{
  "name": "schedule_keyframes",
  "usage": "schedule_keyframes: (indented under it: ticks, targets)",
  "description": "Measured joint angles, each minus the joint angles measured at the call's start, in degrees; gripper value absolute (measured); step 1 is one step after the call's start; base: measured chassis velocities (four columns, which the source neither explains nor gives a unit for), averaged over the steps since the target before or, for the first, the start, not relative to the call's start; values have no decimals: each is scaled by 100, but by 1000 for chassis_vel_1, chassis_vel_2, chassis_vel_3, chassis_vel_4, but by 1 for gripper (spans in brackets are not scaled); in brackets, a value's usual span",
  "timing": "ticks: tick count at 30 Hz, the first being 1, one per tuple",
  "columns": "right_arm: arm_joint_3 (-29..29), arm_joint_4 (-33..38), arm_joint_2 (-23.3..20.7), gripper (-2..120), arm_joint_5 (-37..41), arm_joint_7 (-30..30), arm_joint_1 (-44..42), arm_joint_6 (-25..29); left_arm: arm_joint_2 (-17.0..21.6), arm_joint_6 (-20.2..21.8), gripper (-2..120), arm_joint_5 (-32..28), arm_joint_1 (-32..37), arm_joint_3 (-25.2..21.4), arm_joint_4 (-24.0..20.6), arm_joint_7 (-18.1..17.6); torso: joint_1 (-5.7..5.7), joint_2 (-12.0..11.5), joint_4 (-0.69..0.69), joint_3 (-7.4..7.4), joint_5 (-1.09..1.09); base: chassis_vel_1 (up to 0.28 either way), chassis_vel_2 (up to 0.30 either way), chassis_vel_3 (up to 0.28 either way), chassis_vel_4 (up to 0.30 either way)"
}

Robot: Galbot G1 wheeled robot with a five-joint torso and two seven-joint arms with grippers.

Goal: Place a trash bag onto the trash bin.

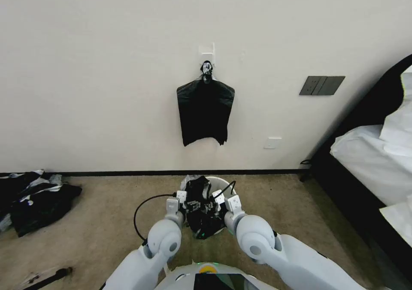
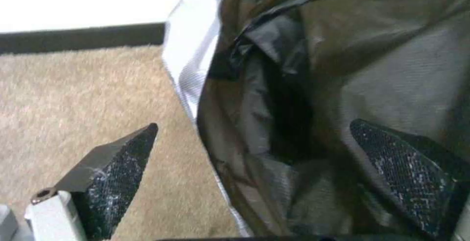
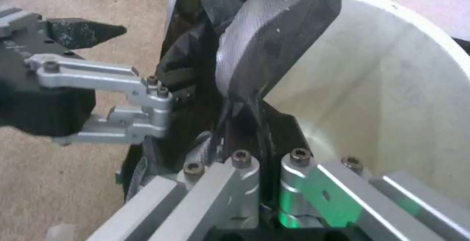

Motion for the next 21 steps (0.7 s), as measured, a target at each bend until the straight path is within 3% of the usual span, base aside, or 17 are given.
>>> schedule_keyframes:
  ticks: [4,9,13,18,21]
  targets:
    - [40,8,-7,0,0,0,-30,0,-54,119,99,-463,-144,61,146,-385,0,0,1,0,0,0,0,0,0]
    - [57,21,-16,0,0,0,-44,0,-124,141,98,-666,-194,97,235,-534,0,0,0,0,0,0,0,0,0]
    - [72,29,-26,0,0,0,-69,0,-293,182,97,-1242,-308,161,351,-937,0,0,0,0,0,0,0,0,0]
    - [74,33,-31,0,1,1,-82,0,-356,183,95,-1484,-378,163,431,-1121,0,0,0,0,0,0,0,0,0]
    - [75,34,-32,0,0,1,-99,0,-409,183,88,-1732,-450,150,540,-1263,0,0,0,0,0,0,0,0,0]
